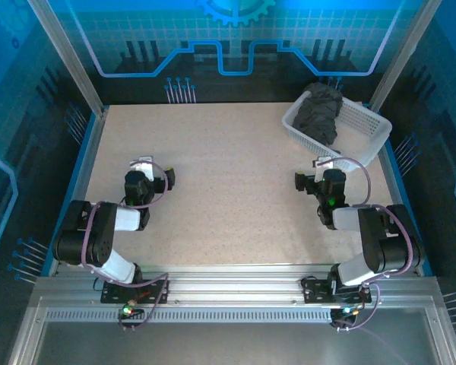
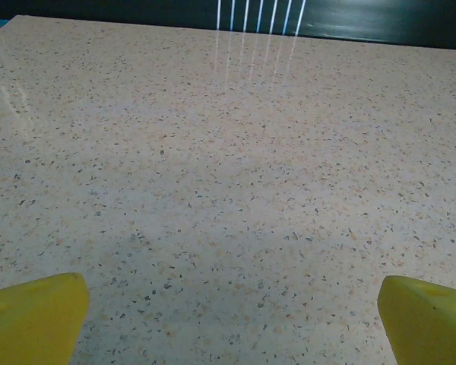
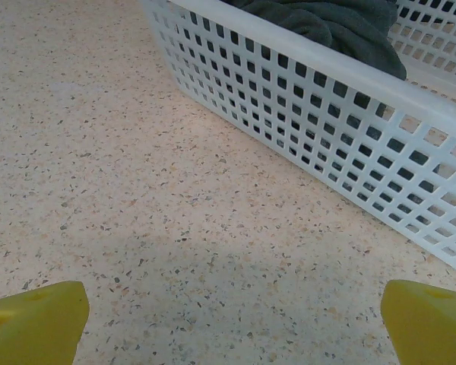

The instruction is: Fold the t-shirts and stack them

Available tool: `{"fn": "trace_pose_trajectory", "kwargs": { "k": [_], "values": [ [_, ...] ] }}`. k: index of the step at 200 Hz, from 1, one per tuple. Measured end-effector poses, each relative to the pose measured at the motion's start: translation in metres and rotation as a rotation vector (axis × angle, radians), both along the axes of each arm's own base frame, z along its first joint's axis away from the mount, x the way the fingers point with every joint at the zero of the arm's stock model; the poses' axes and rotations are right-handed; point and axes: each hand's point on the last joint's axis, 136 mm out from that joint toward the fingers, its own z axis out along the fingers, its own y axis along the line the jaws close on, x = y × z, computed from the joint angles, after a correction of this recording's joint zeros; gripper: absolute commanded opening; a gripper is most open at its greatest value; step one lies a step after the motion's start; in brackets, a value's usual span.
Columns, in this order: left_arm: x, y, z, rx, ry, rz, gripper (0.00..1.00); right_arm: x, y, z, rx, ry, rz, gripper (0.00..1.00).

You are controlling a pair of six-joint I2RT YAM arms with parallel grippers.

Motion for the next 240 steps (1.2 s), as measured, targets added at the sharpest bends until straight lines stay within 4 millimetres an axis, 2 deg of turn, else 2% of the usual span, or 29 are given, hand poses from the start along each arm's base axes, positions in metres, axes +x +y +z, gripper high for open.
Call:
{"fn": "trace_pose_trajectory", "kwargs": {
  "k": [133, 153, 166, 174, 185, 196, 216, 228, 240],
  "values": [
    [0.0, 0.0, 0.0, 0.0, 0.0, 0.0, 0.99, 0.0, 0.0, 0.0, 0.001, 0.0, 0.002, 1.0],
    [-0.002, 0.001, 0.001, 0.006, 0.007, 0.007, 0.99, 0.001, -0.002, 0.003, -0.014, 0.041, -0.015, 1.0],
    [-0.007, 0.0, 0.009, 0.031, 0.031, 0.03, 0.99, 0.008, -0.001, 0.028, -0.027, 0.033, -0.033, 1.0],
    [-0.006, -0.005, 0.026, 0.044, 0.02, 0.038, 0.99, 0.013, 0.002, 0.058, -0.022, -0.014, -0.043, 1.0],
    [0.0, -0.012, 0.063, 0.037, -0.022, 0.057, 0.99, 0.019, 0.006, 0.11, 0.02, -0.096, -0.065, 1.0],
    [0.011, -0.018, 0.11, -0.032, -0.056, 0.088, 0.99, 0.025, 0.009, 0.163, 0.101, -0.156, -0.09, 1.0],
    [0.027, -0.011, 0.195, -0.231, -0.121, 0.174, 0.99, 0.04, -0.002, 0.261, 0.277, -0.248, -0.154, 1.0],
    [0.033, -0.002, 0.229, -0.37, -0.154, 0.183, 0.99, 0.052, -0.012, 0.295, 0.347, -0.254, -0.188, 0.96],
    [0.039, 0.005, 0.238, -0.471, -0.124, 0.2, 0.99, 0.072, -0.022, 0.307, 0.391, -0.219, -0.237, 0.93]
  ]
}}
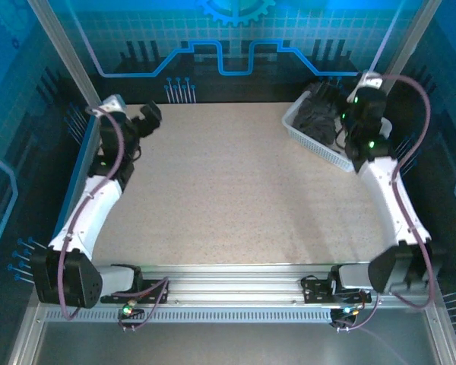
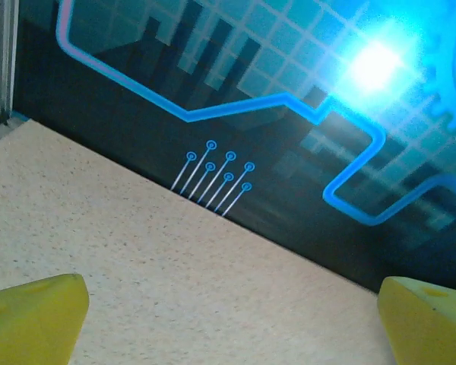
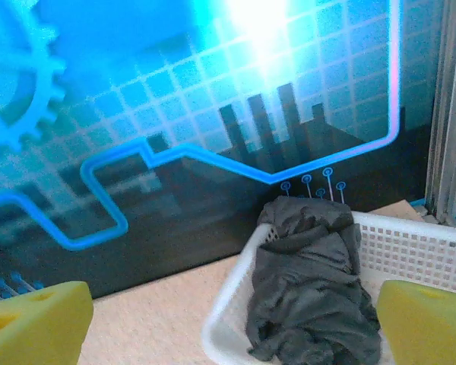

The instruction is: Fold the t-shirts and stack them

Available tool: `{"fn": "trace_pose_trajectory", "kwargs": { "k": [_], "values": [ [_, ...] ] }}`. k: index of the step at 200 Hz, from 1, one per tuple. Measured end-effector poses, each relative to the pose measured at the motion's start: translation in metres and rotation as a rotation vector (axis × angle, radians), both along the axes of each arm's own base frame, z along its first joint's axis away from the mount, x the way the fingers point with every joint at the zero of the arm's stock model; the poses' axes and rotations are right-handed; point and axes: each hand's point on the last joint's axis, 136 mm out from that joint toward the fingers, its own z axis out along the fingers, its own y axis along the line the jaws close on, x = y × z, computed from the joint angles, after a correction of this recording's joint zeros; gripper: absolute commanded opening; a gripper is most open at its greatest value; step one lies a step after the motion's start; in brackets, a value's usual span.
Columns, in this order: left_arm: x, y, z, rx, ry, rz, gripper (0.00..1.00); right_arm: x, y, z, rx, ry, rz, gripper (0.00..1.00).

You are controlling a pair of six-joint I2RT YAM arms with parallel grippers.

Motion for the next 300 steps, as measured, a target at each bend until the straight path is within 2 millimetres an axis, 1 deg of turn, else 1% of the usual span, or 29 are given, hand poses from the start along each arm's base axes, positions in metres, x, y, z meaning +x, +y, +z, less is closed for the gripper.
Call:
{"fn": "trace_pose_trajectory", "kwargs": {
  "k": [10, 15, 23, 35, 42, 43, 63, 77, 88, 95, 105, 112, 123, 124, 129, 136, 149, 161, 173, 186, 200, 222, 229, 238, 253, 263, 276, 287, 300],
  "values": [
    [0.01, -0.006, -0.002, -0.068, 0.044, -0.022, 0.99, 0.018, -0.003, -0.004, 0.026, 0.046, -0.01, 0.9],
    [0.015, -0.012, -0.006, -0.089, 0.071, -0.042, 0.99, 0.029, -0.003, -0.014, 0.043, 0.085, -0.011, 0.9],
    [0.023, -0.032, -0.014, -0.121, 0.122, -0.094, 0.99, 0.045, -0.003, -0.035, 0.059, 0.153, -0.008, 0.9],
    [0.029, -0.064, -0.025, -0.149, 0.19, -0.176, 0.94, 0.068, -0.003, -0.077, 0.085, 0.276, -0.007, 0.88],
    [0.029, -0.088, -0.03, -0.16, 0.225, -0.238, 0.91, 0.079, -0.003, -0.106, 0.103, 0.35, -0.004, 0.87],
    [0.029, -0.09, -0.03, -0.163, 0.228, -0.244, 0.9, 0.082, -0.003, -0.114, 0.107, 0.369, -0.001, 0.87],
    [0.018, -0.149, -0.036, -0.202, 0.288, -0.399, 0.83, 0.104, -0.008, -0.194, 0.16, 0.558, 0.001, 0.84],
    [0.006, -0.176, -0.037, -0.225, 0.311, -0.477, 0.79, 0.111, -0.013, -0.241, 0.192, 0.671, -0.007, 0.81],
    [-0.001, -0.19, -0.038, -0.234, 0.323, -0.517, 0.77, 0.115, -0.016, -0.269, 0.222, 0.734, -0.012, 0.78],
    [-0.005, -0.198, -0.038, -0.241, 0.331, -0.537, 0.74, 0.117, -0.017, -0.281, 0.241, 0.764, -0.013, 0.74],
    [-0.009, -0.205, -0.038, -0.254, 0.338, -0.554, 0.7, 0.12, -0.018, -0.296, 0.267, 0.798, -0.013, 0.63],
    [-0.012, -0.208, -0.038, -0.26, 0.34, -0.562, 0.67, 0.124, -0.019, -0.302, 0.287, 0.806, -0.01, 0.5],
    [-0.018, -0.211, -0.037, -0.266, 0.343, -0.574, 0.62, 0.126, -0.02, -0.305, 0.313, 0.813, -0.01, 0.23],
    [-0.019, -0.211, -0.037, -0.269, 0.344, -0.574, 0.62, 0.126, -0.02, -0.305, 0.313, 0.813, -0.009, 0.23],
    [-0.021, -0.211, -0.037, -0.269, 0.344, -0.576, 0.6, 0.127, -0.021, -0.305, 0.324, 0.812, -0.01, 0.12],
    [-0.025, -0.212, -0.037, -0.276, 0.346, -0.581, 0.57, 0.128, -0.021, -0.304, 0.332, 0.808, -0.008, 0.01],
    [-0.029, -0.211, -0.034, -0.286, 0.342, -0.581, 0.53, 0.129, -0.021, -0.298, 0.343, 0.795, -0.01, 0.0],
    [-0.031, -0.21, -0.032, -0.288, 0.336, -0.58, 0.51, 0.129, -0.021, -0.288, 0.334, 0.768, -0.006, 0.0],
    [-0.033, -0.21, -0.031, -0.288, 0.334, -0.581, 0.5, 0.125, -0.02, -0.27, 0.32, 0.734, -0.01, 0.0],
    [-0.034, -0.21, -0.032, -0.288, 0.334, -0.582, 0.49, 0.118, -0.017, -0.235, 0.298, 0.67, -0.01, 0.0],
    [-0.034, -0.21, -0.033, -0.288, 0.336, -0.581, 0.48, 0.113, -0.01, -0.177, 0.271, 0.554, 0.002, 0.0],
    [-0.034, -0.209, -0.034, -0.288, 0.339, -0.581, 0.47, 0.098, 0.006, -0.064, 0.231, 0.321, 0.052, 0.0],
    [-0.034, -0.209, -0.034, -0.288, 0.339, -0.58, 0.47, 0.091, 0.012, -0.022, 0.217, 0.231, 0.077, 0.0],
    [-0.034, -0.209, -0.035, -0.287, 0.341, -0.578, 0.47, 0.083, 0.02, 0.024, 0.198, 0.132, 0.108, 0.0],
    [-0.033, -0.206, -0.037, -0.279, 0.346, -0.561, 0.47, 0.067, 0.035, 0.092, 0.169, -0.019, 0.165, 0.0],
    [-0.033, -0.203, -0.039, -0.271, 0.355, -0.544, 0.47, 0.055, 0.047, 0.128, 0.149, -0.102, 0.21, 0.0],
    [-0.034, -0.197, -0.043, -0.254, 0.367, -0.515, 0.47, 0.037, 0.069, 0.163, 0.124, -0.184, 0.276, 0.0],
    [-0.036, -0.191, -0.044, -0.235, 0.374, -0.485, 0.47, 0.022, 0.093, 0.185, 0.107, -0.238, 0.341, 0.0],
    [-0.04, -0.18, -0.043, -0.21, 0.38, -0.439, 0.48, 0.005, 0.125, 0.201, 0.094, -0.279, 0.424, 0.0]
  ]
}}
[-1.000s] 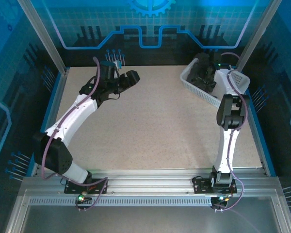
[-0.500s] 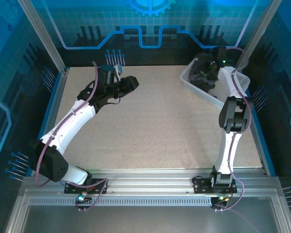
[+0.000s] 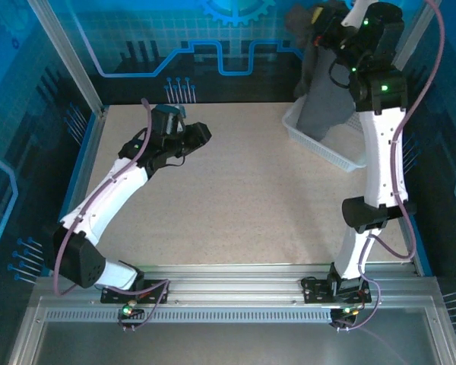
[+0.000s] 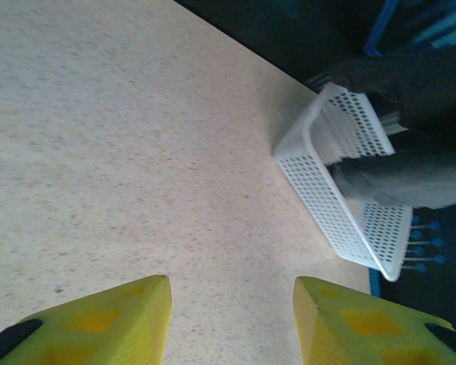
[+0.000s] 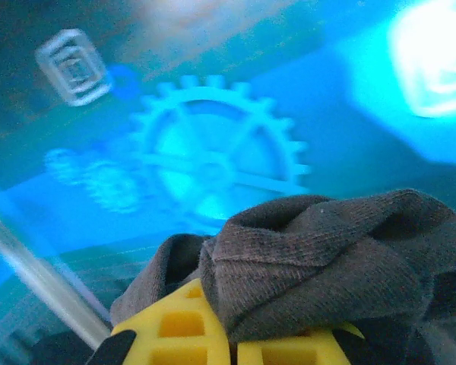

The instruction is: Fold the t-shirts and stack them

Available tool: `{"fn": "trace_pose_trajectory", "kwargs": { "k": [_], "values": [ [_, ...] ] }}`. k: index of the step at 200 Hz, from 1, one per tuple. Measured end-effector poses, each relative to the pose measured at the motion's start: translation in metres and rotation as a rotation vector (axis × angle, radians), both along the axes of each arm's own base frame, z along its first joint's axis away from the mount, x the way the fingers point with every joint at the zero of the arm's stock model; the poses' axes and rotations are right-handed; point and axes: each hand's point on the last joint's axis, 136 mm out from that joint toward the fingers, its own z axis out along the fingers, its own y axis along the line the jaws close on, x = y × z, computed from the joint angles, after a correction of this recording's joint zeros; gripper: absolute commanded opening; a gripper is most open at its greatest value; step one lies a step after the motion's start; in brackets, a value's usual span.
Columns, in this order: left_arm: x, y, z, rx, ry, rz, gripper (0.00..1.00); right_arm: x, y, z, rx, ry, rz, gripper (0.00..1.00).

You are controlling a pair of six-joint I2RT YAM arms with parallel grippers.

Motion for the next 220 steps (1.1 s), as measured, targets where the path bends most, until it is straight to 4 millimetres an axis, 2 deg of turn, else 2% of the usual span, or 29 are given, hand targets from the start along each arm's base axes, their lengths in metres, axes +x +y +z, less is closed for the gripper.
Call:
{"fn": "trace_pose_trajectory", "kwargs": {
  "k": [13, 29, 42, 57, 72, 79, 85, 95, 103, 115, 122, 134, 149, 170, 200, 209, 220],
  "values": [
    [-0.006, 0.014, 0.006, 0.041, -0.013, 0.049, 0.5, -0.014, 0.035, 0.006, -0.01, -0.024, 0.086, 0.0],
    [-0.017, 0.035, 0.019, 0.087, -0.042, 0.122, 0.51, -0.028, 0.079, 0.002, -0.019, -0.014, 0.19, 0.0],
    [-0.027, 0.054, 0.034, 0.119, -0.077, 0.191, 0.52, -0.038, 0.119, -0.012, -0.032, 0.017, 0.277, 0.0],
    [-0.042, 0.077, 0.052, 0.152, -0.122, 0.271, 0.53, -0.05, 0.174, -0.046, -0.067, 0.093, 0.386, 0.0],
    [-0.057, 0.097, 0.066, 0.18, -0.157, 0.342, 0.55, -0.066, 0.234, -0.102, -0.125, 0.21, 0.497, 0.01],
    [-0.064, 0.106, 0.072, 0.197, -0.17, 0.374, 0.56, -0.076, 0.265, -0.139, -0.163, 0.282, 0.552, 0.1],
    [-0.069, 0.112, 0.074, 0.208, -0.176, 0.395, 0.56, -0.083, 0.284, -0.165, -0.19, 0.334, 0.584, 0.19],
    [-0.077, 0.122, 0.076, 0.228, -0.181, 0.429, 0.58, -0.099, 0.319, -0.221, -0.248, 0.442, 0.653, 0.36],
    [-0.083, 0.129, 0.076, 0.242, -0.179, 0.45, 0.6, -0.111, 0.339, -0.262, -0.291, 0.522, 0.7, 0.47],
    [-0.091, 0.136, 0.067, 0.263, -0.157, 0.465, 0.63, -0.126, 0.357, -0.319, -0.349, 0.638, 0.753, 0.56],
    [-0.094, 0.139, 0.06, 0.278, -0.137, 0.468, 0.64, -0.132, 0.359, -0.346, -0.377, 0.7, 0.772, 0.6],
    [-0.099, 0.143, 0.044, 0.297, -0.089, 0.472, 0.65, -0.138, 0.352, -0.381, -0.407, 0.789, 0.779, 0.64],
    [-0.106, 0.146, 0.018, 0.316, -0.005, 0.474, 0.66, -0.14, 0.333, -0.406, -0.422, 0.859, 0.765, 0.66],
    [-0.116, 0.153, -0.017, 0.309, 0.114, 0.483, 0.67, -0.138, 0.288, -0.423, -0.393, 0.944, 0.689, 0.64],
    [-0.125, 0.165, -0.063, 0.233, 0.286, 0.525, 0.67, -0.127, 0.204, -0.444, -0.265, 1.074, 0.49, 0.62],
    [-0.127, 0.168, -0.075, 0.205, 0.332, 0.539, 0.67, -0.126, 0.188, -0.456, -0.243, 1.119, 0.436, 0.62],
    [-0.129, 0.169, -0.086, 0.179, 0.375, 0.545, 0.67, -0.128, 0.179, -0.471, -0.231, 1.168, 0.397, 0.62]
  ]
}}
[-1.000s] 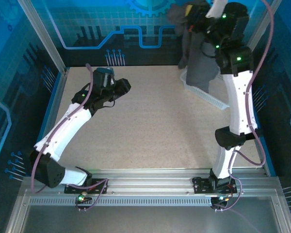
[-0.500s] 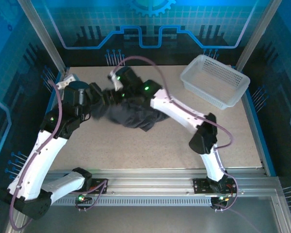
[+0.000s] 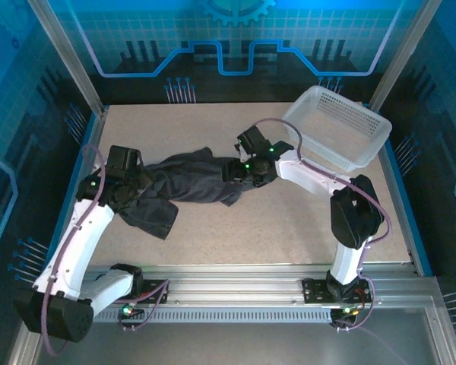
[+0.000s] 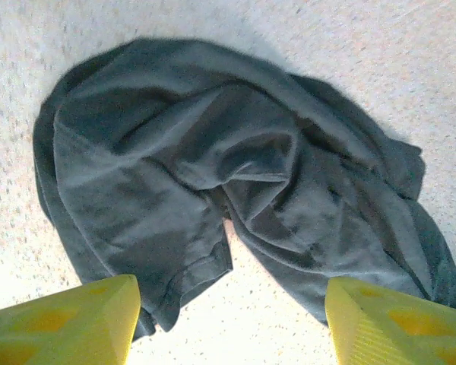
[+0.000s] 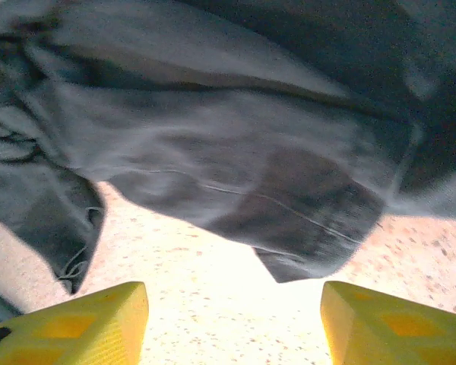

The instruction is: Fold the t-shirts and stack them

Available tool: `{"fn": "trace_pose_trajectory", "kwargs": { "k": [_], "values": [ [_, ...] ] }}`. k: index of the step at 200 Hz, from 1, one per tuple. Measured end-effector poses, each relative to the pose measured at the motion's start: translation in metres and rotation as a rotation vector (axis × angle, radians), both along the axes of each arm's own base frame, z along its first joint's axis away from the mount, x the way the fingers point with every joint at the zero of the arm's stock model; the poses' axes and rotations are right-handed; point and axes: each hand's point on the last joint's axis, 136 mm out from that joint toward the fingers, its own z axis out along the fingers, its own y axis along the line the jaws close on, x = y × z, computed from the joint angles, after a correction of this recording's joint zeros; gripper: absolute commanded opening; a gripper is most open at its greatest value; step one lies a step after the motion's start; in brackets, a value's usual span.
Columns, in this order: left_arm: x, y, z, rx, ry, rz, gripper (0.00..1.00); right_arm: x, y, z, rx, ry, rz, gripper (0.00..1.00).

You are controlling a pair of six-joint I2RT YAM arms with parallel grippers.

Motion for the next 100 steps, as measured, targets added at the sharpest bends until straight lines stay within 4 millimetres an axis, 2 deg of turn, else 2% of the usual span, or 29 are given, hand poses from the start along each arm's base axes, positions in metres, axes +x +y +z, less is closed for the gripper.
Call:
{"fn": "trace_pose_trajectory", "kwargs": {
  "k": [27, 55, 75, 100],
  "values": [
    [-0.005, -0.002, -0.021, -0.07, 0.063, 0.023, 0.67, -0.009, 0.005, -0.034, -0.027, 0.098, -0.033, 0.57],
    [-0.007, -0.006, -0.029, -0.116, 0.084, 0.032, 0.66, -0.008, 0.007, -0.063, -0.059, 0.152, -0.067, 0.52],
    [-0.007, -0.009, -0.03, -0.134, 0.086, 0.025, 0.66, -0.003, 0.006, -0.072, -0.081, 0.166, -0.08, 0.51],
    [-0.008, -0.011, -0.03, -0.146, 0.088, 0.019, 0.66, 0.001, 0.0, -0.073, -0.095, 0.159, -0.097, 0.58]
  ]
}}
